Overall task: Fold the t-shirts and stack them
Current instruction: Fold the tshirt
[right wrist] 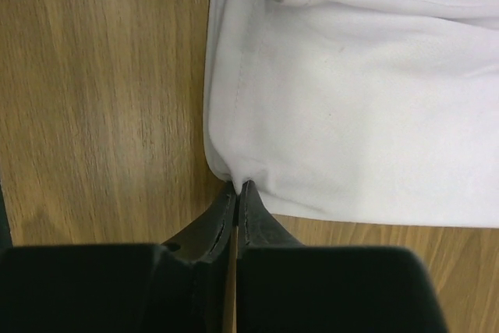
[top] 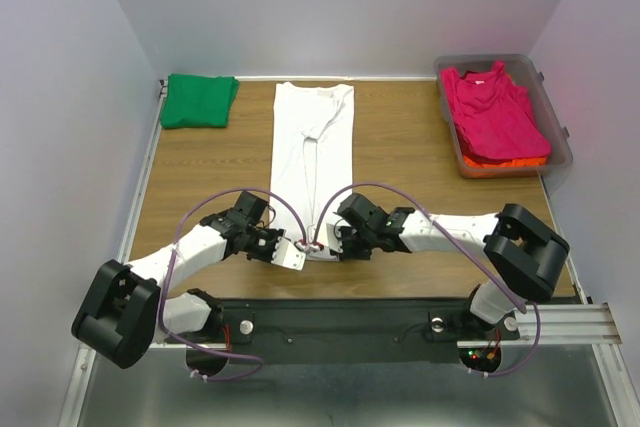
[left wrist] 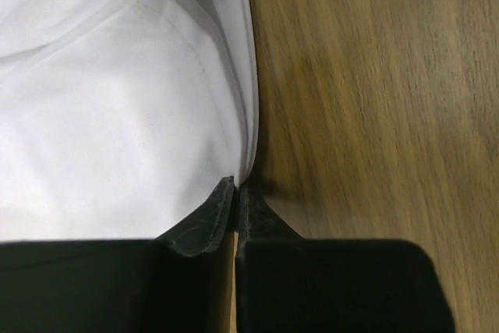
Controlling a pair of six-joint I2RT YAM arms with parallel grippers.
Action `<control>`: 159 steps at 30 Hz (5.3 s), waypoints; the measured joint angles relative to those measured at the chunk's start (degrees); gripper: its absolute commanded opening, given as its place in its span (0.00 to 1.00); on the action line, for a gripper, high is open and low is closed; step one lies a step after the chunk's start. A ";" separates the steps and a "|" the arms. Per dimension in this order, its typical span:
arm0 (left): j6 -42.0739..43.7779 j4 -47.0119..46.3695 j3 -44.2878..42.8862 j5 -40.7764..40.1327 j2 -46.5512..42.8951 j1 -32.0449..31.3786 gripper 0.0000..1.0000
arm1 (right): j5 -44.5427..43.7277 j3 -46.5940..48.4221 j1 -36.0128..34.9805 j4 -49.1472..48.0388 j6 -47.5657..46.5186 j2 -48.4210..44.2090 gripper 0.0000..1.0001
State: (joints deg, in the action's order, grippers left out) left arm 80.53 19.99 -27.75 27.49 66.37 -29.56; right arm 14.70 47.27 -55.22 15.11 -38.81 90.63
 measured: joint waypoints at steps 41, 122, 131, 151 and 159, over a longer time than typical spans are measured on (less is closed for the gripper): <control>0.31 3.28 0.09 -2.89 -2.03 0.42 0.00 | -6.82 -1.64 -6.38 -3.02 1.49 -0.83 0.01; -8.81 -7.39 -31.41 9.92 24.39 18.18 0.49 | 3.52 35.67 20.85 13.38 -7.21 15.45 0.41; -3.39 -9.49 -24.33 6.78 25.75 15.30 0.50 | 3.02 33.77 17.84 12.81 -6.60 23.56 0.41; 1.81 -10.64 -27.34 -0.11 32.13 12.79 0.00 | -1.27 31.63 18.14 6.32 -6.05 24.09 0.00; -3.54 -3.28 -33.55 4.37 29.99 13.18 0.00 | -2.40 29.38 19.65 7.23 -3.85 19.61 0.01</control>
State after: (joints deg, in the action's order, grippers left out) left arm 76.99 16.71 -61.30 31.86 96.36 -16.38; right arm 12.29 76.64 -35.57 22.35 -42.65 110.24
